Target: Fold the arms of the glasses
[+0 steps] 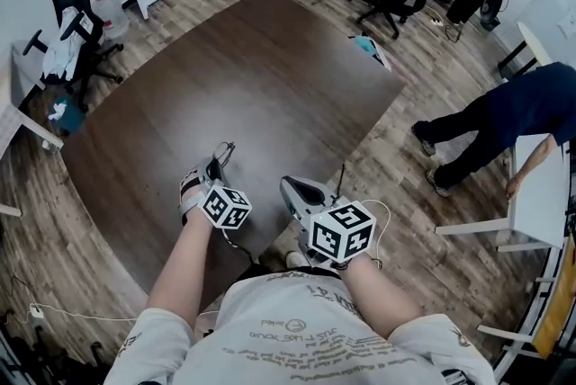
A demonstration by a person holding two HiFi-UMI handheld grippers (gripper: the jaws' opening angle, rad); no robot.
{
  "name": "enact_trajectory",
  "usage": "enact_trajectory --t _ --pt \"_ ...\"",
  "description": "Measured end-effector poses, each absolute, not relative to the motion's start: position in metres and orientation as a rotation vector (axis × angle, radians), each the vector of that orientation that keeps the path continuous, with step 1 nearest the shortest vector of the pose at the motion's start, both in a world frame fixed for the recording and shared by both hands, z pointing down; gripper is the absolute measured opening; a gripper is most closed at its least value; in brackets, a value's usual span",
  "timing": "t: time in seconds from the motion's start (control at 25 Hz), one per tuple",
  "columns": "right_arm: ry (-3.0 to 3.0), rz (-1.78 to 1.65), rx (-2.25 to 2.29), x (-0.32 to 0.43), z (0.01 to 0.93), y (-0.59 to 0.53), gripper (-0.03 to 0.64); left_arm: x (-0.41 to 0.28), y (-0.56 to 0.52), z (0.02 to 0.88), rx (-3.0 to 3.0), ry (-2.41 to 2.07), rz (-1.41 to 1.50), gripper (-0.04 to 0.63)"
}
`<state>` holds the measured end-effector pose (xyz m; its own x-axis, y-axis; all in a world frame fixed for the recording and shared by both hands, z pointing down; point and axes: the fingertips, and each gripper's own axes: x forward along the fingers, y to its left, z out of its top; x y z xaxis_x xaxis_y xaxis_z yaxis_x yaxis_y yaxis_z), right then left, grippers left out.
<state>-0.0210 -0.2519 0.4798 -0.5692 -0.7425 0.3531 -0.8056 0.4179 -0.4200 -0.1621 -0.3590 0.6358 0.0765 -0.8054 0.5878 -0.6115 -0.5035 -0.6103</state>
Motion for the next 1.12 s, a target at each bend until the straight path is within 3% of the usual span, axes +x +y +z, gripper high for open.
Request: enact_trajectory --t 0.64,0.92,1.12 --pt "-2.422 0.97 1.527 0.004 0.503 -0.246 0.014 -0.145 -0.363 0.719 -2.079 1.129 -1.627 0.05" --pt "-2.434 0.957 1.498 0.005 0.504 -0.245 0.014 -0.134 -0.352 0.715 -2.144 1.118 -1.61 0.106" --pt "-2.464 0.939 1.464 0.006 0.501 -0.246 0.014 -0.127 -0.339 0.687 -2.265 1.262 -1.497 0.106"
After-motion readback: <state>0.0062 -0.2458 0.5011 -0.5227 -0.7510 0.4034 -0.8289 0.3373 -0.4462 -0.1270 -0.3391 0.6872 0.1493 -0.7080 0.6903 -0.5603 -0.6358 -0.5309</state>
